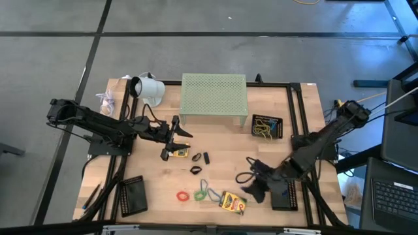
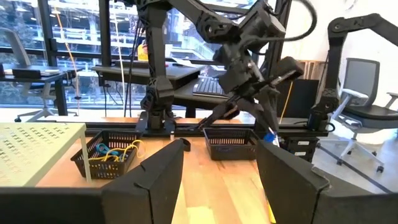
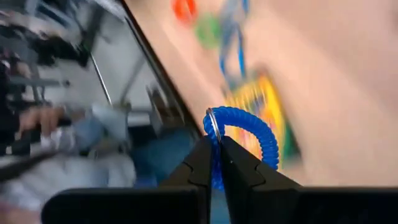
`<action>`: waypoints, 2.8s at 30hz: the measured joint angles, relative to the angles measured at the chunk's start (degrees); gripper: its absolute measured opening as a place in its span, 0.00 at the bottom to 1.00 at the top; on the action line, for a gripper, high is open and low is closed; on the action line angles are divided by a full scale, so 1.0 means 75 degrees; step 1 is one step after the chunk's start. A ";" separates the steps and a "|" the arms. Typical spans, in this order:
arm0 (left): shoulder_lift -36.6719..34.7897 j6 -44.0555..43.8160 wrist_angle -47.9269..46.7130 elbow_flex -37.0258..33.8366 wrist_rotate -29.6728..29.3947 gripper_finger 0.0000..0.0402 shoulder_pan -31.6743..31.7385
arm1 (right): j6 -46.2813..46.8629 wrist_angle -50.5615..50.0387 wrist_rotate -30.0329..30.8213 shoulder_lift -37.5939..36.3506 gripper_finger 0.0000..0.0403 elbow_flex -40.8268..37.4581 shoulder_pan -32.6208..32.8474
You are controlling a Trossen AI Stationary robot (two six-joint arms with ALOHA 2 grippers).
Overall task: Pick & Place Office Desk Supplies
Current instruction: Put the blue spring keychain into the bottom right black bin, then put the orange spring keychain into the bottom right black bin
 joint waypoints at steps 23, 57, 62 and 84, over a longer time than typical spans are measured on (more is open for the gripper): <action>0.0000 0.0410 -0.0175 0.0000 -0.0133 0.49 0.0002 | 0.3825 -0.3818 -0.2734 -0.0015 0.23 0.0003 0.1049; 0.1288 -0.0658 -0.1043 0.0313 -0.1700 0.62 -0.2646 | -0.1952 -0.1385 0.0982 -0.0009 0.39 0.0000 -0.0023; 0.2286 -0.0809 -0.2321 0.1259 -0.1266 0.66 -0.3132 | -0.2483 -0.1385 0.0964 -0.0009 0.39 0.0000 -0.0148; 0.4965 0.0403 -0.6255 0.3681 -0.0485 0.65 -0.4157 | -0.2770 -0.1376 0.1421 -0.0009 0.39 0.0000 -0.0210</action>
